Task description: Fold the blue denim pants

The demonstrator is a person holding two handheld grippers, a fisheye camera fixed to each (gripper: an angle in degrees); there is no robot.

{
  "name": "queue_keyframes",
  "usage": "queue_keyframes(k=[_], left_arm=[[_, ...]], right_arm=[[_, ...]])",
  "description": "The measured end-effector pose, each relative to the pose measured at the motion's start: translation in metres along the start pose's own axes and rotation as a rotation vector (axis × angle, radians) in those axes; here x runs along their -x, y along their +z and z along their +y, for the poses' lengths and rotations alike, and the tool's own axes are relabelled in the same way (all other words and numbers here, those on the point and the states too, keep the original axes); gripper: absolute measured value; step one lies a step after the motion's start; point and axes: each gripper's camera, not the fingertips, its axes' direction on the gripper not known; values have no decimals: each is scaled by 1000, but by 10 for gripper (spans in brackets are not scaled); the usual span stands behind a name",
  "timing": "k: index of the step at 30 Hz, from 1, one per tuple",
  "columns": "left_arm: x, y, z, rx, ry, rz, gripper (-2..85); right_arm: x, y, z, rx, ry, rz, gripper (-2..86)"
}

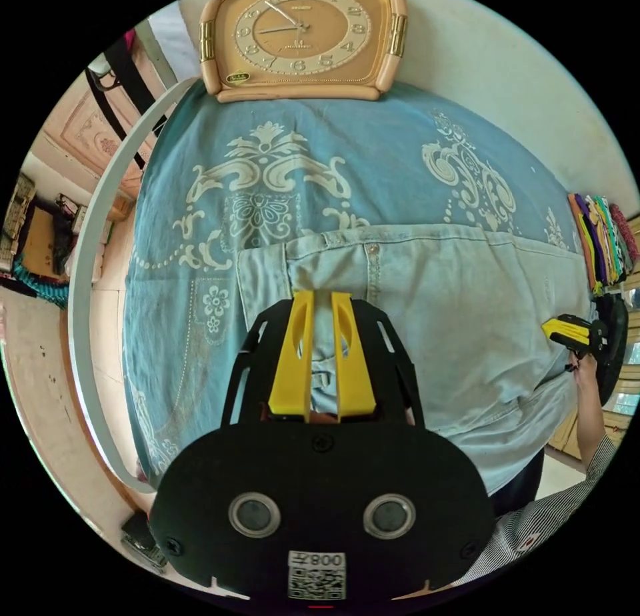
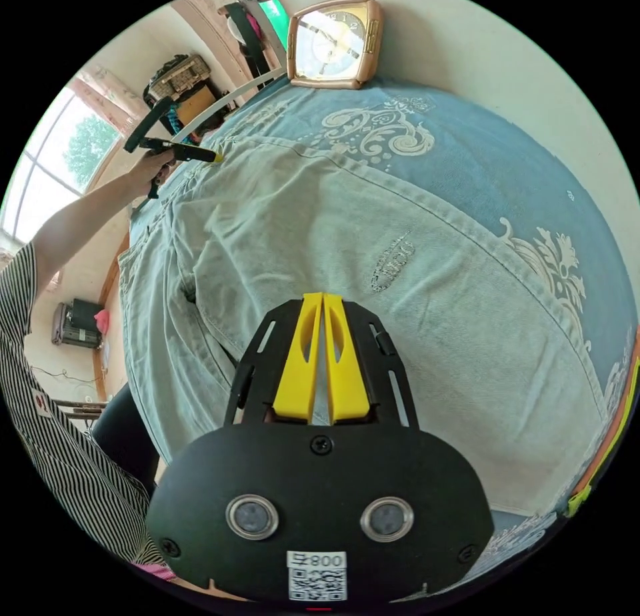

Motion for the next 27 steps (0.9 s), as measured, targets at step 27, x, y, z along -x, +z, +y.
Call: queue_keyframes(k=[27], left_arm=[[-15, 97, -101, -128, 108, -104, 79]], right_arm=[[20, -90, -127, -91, -107, 112, 7]])
